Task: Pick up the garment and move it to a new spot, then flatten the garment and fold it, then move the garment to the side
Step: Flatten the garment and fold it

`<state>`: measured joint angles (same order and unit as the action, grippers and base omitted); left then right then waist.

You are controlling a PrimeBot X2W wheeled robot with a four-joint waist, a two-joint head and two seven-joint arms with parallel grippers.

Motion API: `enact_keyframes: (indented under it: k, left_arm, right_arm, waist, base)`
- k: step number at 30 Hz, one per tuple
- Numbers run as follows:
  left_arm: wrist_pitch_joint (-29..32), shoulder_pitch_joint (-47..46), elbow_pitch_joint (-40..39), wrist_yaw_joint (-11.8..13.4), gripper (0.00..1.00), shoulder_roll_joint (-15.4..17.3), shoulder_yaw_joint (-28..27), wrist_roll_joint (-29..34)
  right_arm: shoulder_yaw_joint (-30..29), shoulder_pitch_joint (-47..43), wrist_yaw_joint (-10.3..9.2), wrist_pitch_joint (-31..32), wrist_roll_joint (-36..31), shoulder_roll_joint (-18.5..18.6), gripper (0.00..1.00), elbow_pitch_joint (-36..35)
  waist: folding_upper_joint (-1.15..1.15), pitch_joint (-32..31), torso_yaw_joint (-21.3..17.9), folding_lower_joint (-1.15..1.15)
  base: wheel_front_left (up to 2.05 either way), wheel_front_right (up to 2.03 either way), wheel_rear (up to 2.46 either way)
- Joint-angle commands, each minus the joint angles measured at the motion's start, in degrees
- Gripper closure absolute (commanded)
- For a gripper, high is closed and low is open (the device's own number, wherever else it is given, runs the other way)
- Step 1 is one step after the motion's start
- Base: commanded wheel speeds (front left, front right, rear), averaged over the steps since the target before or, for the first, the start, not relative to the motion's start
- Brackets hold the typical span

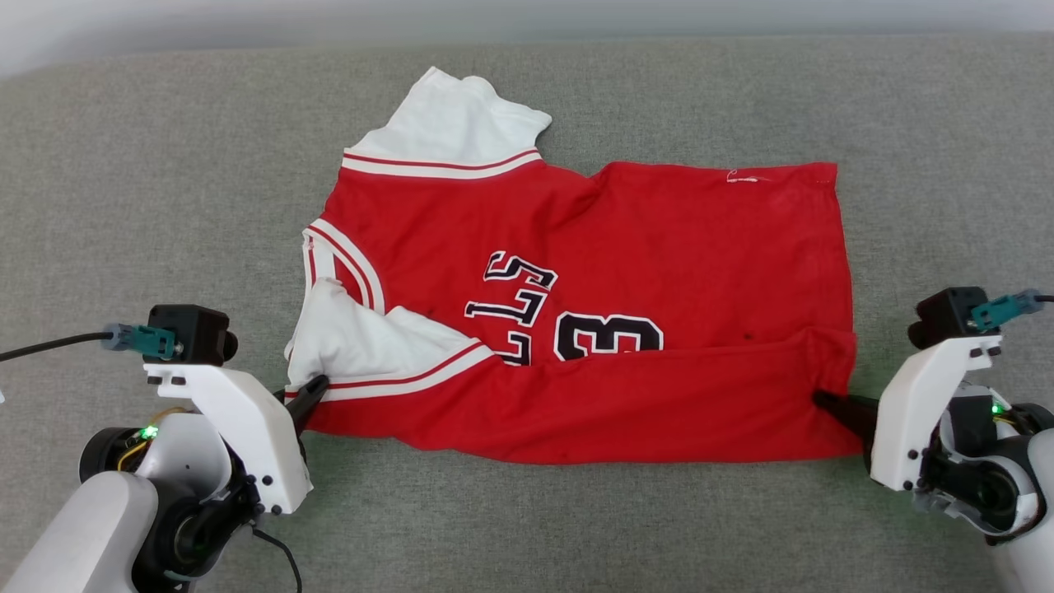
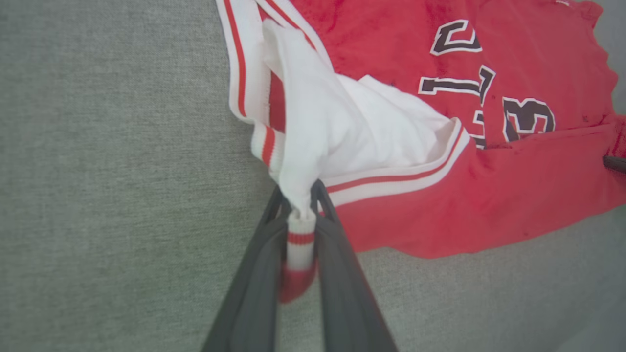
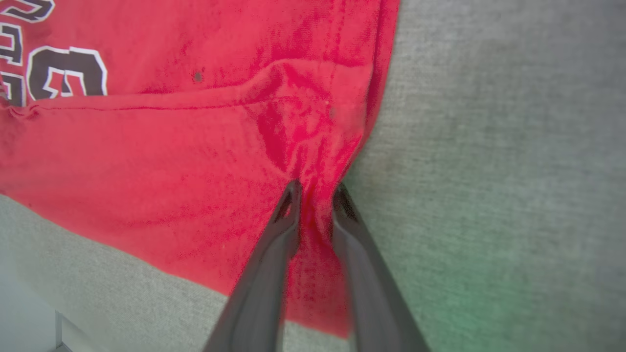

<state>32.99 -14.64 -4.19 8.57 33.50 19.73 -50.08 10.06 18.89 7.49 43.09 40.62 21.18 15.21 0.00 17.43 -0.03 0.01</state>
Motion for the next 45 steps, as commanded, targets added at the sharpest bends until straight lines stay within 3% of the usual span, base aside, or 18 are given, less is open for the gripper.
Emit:
enact_keyframes:
  k: [1, 12, 22, 29, 30, 31, 32, 39, 45]
  left_arm:
    - [-0.4, 0.1, 0.3, 0.0, 1.0, -0.2, -0.2, -0.2]
    - [-2.5, 2.7, 0.8, -0.1, 1.0, 0.2, -0.8, -0.4]
    - [-3.0, 12.4, -1.5, 2.1, 1.0, 1.6, -1.4, -1.6]
    - [-2.7, 17.2, 0.1, 2.4, 1.0, 0.1, -0.2, -3.7]
    - [-3.1, 17.3, 0.9, 2.2, 1.0, -0.4, 0.0, -3.7]
    - [-3.5, 17.2, 1.9, 2.1, 0.86, -1.1, 0.2, -4.0]
    - [-3.7, 17.0, 2.9, 1.6, 0.0, -1.6, 0.4, -4.2]
    - [-8.8, 13.1, 7.8, -0.4, 0.0, -2.7, -0.3, -2.1]
    - [-16.2, 7.6, 7.7, 1.5, 0.0, -2.8, -2.8, 2.7]
  right_arm:
    - [2.5, -0.8, 0.0, -0.1, 0.4, -0.7, 1.0, 1.7]
    - [5.1, -0.1, 0.0, -4.5, 1.5, 2.3, 1.0, -2.3]
    - [5.4, -8.1, 0.0, -4.9, 1.5, 2.7, 1.0, -6.3]
    - [2.4, -14.9, 0.0, -4.7, 0.5, 1.1, 1.0, -5.9]
    - [2.2, -15.5, 0.0, -5.2, 0.1, 0.8, 0.91, -5.3]
    - [2.1, -15.9, -0.01, -6.0, -0.2, 0.5, 0.67, -4.9]
    - [1.9, -16.1, -0.01, -6.8, -0.4, 0.2, 0.0, -4.4]
    - [2.8, -15.5, -0.01, -19.2, -4.3, 0.3, 0.0, -6.4]
    - [-0.1, -13.9, -0.01, -32.9, -11.2, -1.6, 0.0, -10.0]
  waist:
    - [0.0, -0.6, -0.3, -0.01]
    - [0.0, -7.0, -1.3, -0.01]
    - [0.0, -17.3, -1.8, -0.01]
    - [0.0, -18.3, -1.8, -0.01]
    - [0.0, -18.2, -1.9, -0.01]
    - [0.0, -18.1, -1.9, -0.01]
    - [0.0, -17.9, -2.1, -0.01]
    - [0.0, -16.5, -3.5, -0.01]
    - [0.0, -14.6, -5.9, -0.01]
  base:
    - [0.0, 0.0, 0.0]
    - [0.0, 0.0, 0.0]
    - [0.0, 0.0, 0.0]
    - [0.0, 0.0, 0.0]
    - [0.0, 0.0, 0.0]
    - [0.0, 0.0, 0.0]
    - [0.0, 0.0, 0.0]
    - [0.0, 0.0, 0.0]
    - [0.0, 0.0, 0.0]
